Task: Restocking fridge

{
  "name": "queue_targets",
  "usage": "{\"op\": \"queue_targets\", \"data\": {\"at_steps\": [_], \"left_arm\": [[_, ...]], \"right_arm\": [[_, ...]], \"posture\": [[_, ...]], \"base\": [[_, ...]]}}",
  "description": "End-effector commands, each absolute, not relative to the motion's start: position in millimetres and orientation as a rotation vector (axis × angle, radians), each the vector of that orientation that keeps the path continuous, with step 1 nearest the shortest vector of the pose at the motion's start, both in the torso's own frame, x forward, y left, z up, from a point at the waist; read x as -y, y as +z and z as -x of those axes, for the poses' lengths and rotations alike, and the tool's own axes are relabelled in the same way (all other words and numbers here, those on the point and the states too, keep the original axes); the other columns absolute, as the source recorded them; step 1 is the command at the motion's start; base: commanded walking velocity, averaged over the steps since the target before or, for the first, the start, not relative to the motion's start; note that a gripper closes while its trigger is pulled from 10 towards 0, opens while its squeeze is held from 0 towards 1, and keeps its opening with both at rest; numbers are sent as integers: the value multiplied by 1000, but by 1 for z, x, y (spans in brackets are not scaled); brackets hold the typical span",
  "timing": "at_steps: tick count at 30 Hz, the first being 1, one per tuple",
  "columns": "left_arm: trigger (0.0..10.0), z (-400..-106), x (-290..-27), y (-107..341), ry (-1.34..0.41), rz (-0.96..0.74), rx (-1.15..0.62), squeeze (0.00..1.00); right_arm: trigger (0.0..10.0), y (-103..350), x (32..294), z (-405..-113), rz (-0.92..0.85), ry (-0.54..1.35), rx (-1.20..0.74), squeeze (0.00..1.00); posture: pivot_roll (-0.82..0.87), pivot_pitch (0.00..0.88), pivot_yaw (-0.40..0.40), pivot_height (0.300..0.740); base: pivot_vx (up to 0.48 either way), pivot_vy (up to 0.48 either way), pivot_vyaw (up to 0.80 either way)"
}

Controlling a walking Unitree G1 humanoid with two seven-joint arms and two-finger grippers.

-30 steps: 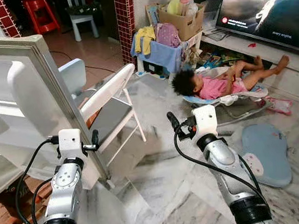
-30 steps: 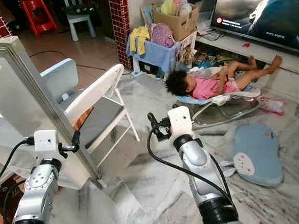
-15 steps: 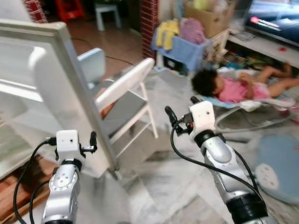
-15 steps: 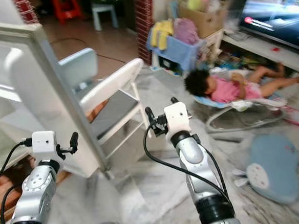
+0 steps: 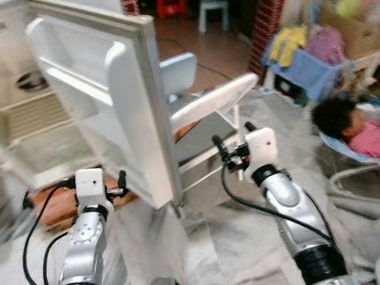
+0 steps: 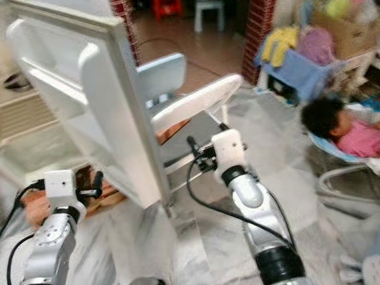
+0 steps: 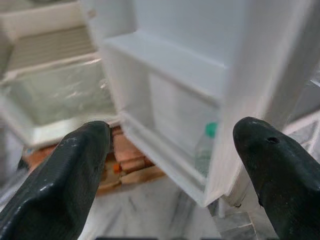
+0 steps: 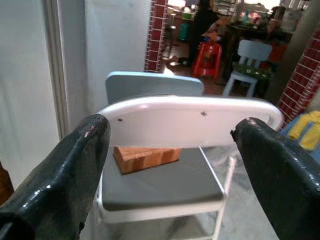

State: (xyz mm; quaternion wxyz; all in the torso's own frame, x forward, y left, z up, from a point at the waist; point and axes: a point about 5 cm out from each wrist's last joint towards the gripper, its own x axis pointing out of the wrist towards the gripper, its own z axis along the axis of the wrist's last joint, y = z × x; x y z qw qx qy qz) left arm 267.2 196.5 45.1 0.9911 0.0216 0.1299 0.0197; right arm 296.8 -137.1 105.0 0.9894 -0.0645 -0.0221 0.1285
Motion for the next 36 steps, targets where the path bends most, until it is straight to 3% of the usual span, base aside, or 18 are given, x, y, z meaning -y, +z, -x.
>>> {"op": "queue_targets", "data": {"at_steps": [1,11,16,36], "left_arm": [[10000,-267,-203,48,54,-45,-257,0],[10000,-266,-201,48,29,-25,-254,0],[10000,-266,-200,49,8,-8,-243,0],[10000,-266,-197,48,0,21,-243,0]], "right_arm": [[10000,109,127,-299,105,282,59,0],[10000,105,126,-297,76,254,48,0],[10000,104,133,-300,30,180,38,0],[10000,114,129,-308,29,192,75,0]], "posture": [[55,0,14,740],[56,0,14,740],[63,0,9,740],[60,0,-1,740]], "base": [[0,0,769],[0,0,738],[150,0,0],[280,0,0]]}}
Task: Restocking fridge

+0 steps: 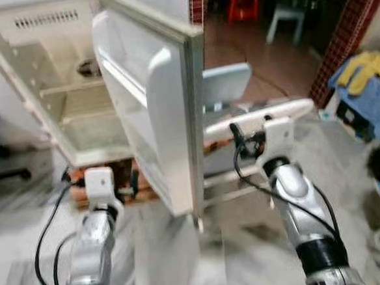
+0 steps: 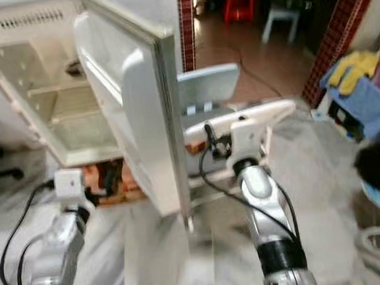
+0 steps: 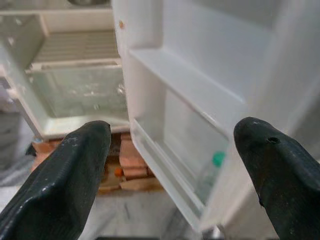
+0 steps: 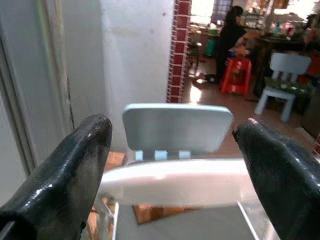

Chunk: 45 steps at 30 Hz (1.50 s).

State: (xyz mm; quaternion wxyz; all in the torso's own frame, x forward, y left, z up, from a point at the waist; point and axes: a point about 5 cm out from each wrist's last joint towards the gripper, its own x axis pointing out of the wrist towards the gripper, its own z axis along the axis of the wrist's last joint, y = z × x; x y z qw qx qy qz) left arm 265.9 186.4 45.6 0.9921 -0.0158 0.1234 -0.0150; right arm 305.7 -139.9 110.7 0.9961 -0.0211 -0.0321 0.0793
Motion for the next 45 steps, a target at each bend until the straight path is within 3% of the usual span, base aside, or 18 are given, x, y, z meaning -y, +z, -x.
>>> {"op": "queue_targets", "data": {"at_steps": [1,8,13,20,30,33,34,35,36,38,41,45], "left_arm": [[10000,-266,-197,48,3,23,-243,0],[10000,-264,-200,45,44,71,-298,0],[10000,-252,-184,45,-131,187,-326,0],[10000,-243,-191,36,-84,178,-389,0],[10000,-243,-186,34,-141,178,-460,0],[10000,-243,-185,34,-144,167,-467,0],[10000,-243,-185,34,-145,165,-468,0],[10000,-243,-185,34,-144,164,-472,0],[10000,-243,-185,34,-144,164,-472,0],[10000,-241,-186,34,-140,164,-478,0],[10000,-240,-187,33,-131,168,-483,0],[10000,-240,-187,32,-134,167,-488,0]], "right_arm": [[10000,114,128,-308,15,205,74,0],[10000,120,126,-309,42,249,112,0],[10000,129,127,-318,65,223,127,0],[10000,142,123,-329,75,229,152,0],[10000,169,95,-355,-20,250,192,0],[10000,175,69,-353,-150,380,172,0],[10000,180,48,-343,-276,549,149,0],[10000,194,21,-319,-443,835,151,0],[10000,194,21,-319,-443,835,151,0],[10000,224,5,-264,-633,1291,187,0],[10000,226,11,-247,-652,1402,169,0],[10000,194,25,-261,-522,1253,79,0]], "posture": [[60,0,-1,740],[62,2,-1,740],[74,6,-7,740],[80,22,-14,740],[81,20,-10,740],[83,20,-10,740],[89,20,-13,740],[96,20,-15,740],[96,20,-15,740],[98,22,-17,740],[94,23,-18,740],[86,24,-14,740]], "base": [[0,0,0],[0,0,330],[0,0,753],[0,0,300],[0,0,0],[0,0,0],[0,0,0],[0,0,0],[0,0,0],[0,0,0],[0,0,0],[0,0,0]]}}
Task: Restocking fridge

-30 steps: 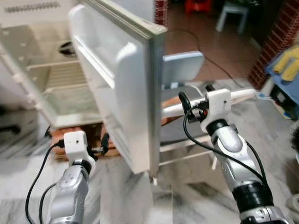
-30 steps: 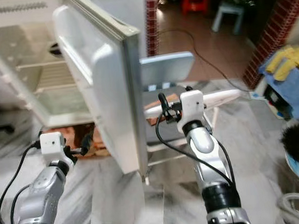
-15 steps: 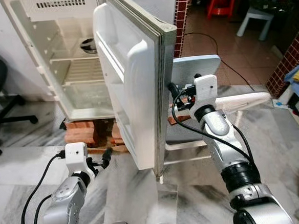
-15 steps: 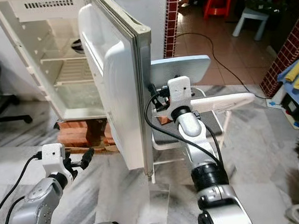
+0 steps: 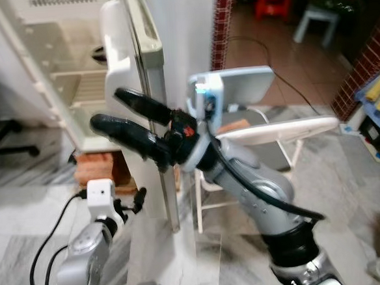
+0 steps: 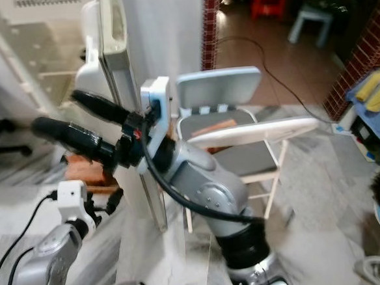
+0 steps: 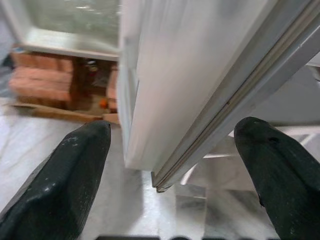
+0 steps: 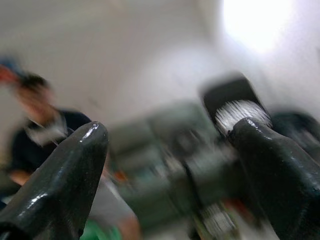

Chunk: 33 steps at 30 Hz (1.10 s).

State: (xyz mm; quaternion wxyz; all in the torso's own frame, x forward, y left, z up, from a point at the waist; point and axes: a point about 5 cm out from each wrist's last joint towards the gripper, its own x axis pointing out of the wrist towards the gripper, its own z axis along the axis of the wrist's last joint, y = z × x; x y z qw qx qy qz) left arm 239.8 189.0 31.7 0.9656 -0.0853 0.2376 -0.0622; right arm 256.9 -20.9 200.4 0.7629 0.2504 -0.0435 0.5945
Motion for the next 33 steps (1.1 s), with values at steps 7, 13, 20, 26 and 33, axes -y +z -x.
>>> {"op": "queue_targets", "data": {"at_steps": [7,13,20,26,33], "left_arm": [[10000,-242,-187,32,-149,155,-500,0],[10000,-243,-187,31,-151,146,-506,0],[10000,-245,-186,31,-145,139,-506,0],[10000,-247,-186,31,-136,141,-501,0],[10000,-247,-185,30,-130,145,-496,0]], "right_arm": [[10000,134,86,-315,13,573,-102,0],[10000,141,96,-334,40,399,-71,0],[10000,158,73,-351,0,321,16,0],[10000,168,39,-363,-15,255,20,0],[10000,189,-23,-337,-394,648,12,0]], "posture": [[82,22,0,740],[88,15,1,740],[98,10,-9,740],[114,1,-21,740],[120,0,-29,740]], "base": [[0,0,0],[0,0,0],[0,0,0],[0,0,0],[0,0,0]]}}
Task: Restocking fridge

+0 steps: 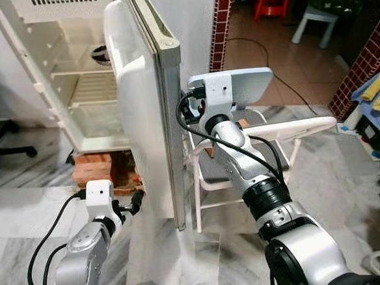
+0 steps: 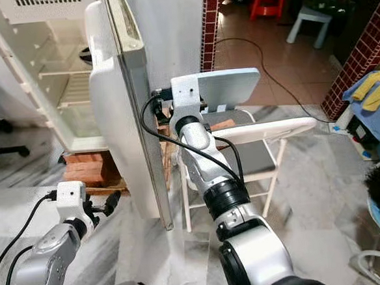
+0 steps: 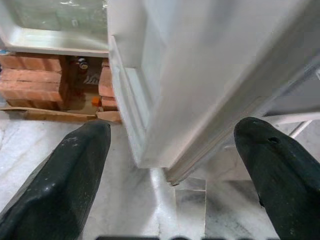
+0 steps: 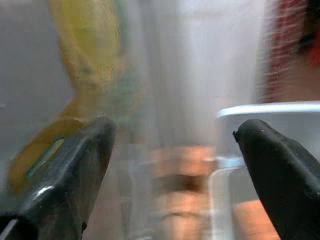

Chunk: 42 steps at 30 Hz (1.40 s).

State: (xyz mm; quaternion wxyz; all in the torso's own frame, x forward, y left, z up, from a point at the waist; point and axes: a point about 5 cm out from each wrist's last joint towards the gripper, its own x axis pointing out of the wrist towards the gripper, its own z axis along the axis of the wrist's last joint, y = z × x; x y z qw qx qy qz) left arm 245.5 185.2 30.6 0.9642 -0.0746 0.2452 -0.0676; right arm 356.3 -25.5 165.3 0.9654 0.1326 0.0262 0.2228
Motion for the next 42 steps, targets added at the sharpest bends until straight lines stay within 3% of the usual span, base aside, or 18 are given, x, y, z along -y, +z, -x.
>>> {"op": "queue_targets", "data": {"at_steps": [1,2,3,4,6,10,14,18,22,27,34,42], "left_arm": [[10000,-247,-185,30,-130,145,-496,0],[10000,-247,-185,30,-130,145,-496,0],[10000,-247,-185,30,-129,149,-495,0],[10000,-247,-185,30,-129,149,-495,0],[10000,-247,-184,30,-131,152,-496,0],[10000,-247,-184,30,-133,153,-496,0],[10000,-249,-184,31,-139,152,-496,0],[10000,-249,-184,31,-139,150,-496,0],[10000,-260,-202,37,-70,106,-445,0],[10000,-274,-231,49,11,59,-410,0],[10000,-272,-232,49,27,17,-384,0],[10000,-271,-234,47,72,4,-376,0]], "right_arm": [[10000,196,-33,-329,-477,751,18,0],[10000,196,-33,-329,-477,751,18,0],[10000,223,-51,-281,-672,1210,55,0],[10000,223,-51,-281,-672,1210,55,0],[10000,234,-50,-238,-725,1548,77,0],[10000,231,-48,-234,-706,1583,77,0],[10000,198,-31,-281,-615,1256,-9,0],[10000,187,-22,-293,-551,1152,-17,0],[10000,154,28,-314,-258,815,-26,0],[10000,140,78,-314,-220,597,-52,0],[10000,114,131,-307,-93,283,-60,0],[10000,104,135,-299,-80,237,-68,0]], "posture": [[121,0,-30,740],[121,0,-30,740],[119,0,-31,740],[119,0,-31,740],[116,0,-30,740],[116,0,-30,740],[110,0,-24,740],[109,0,-23,740],[103,0,-25,740],[95,0,-24,740],[85,0,-18,740],[84,1,-17,740]], "base": [[0,0,0],[0,0,0],[0,0,0],[0,0,0],[0,0,0],[0,0,0],[0,0,0],[0,0,0],[0,0,0],[0,0,0],[0,0,0],[0,0,0]]}}
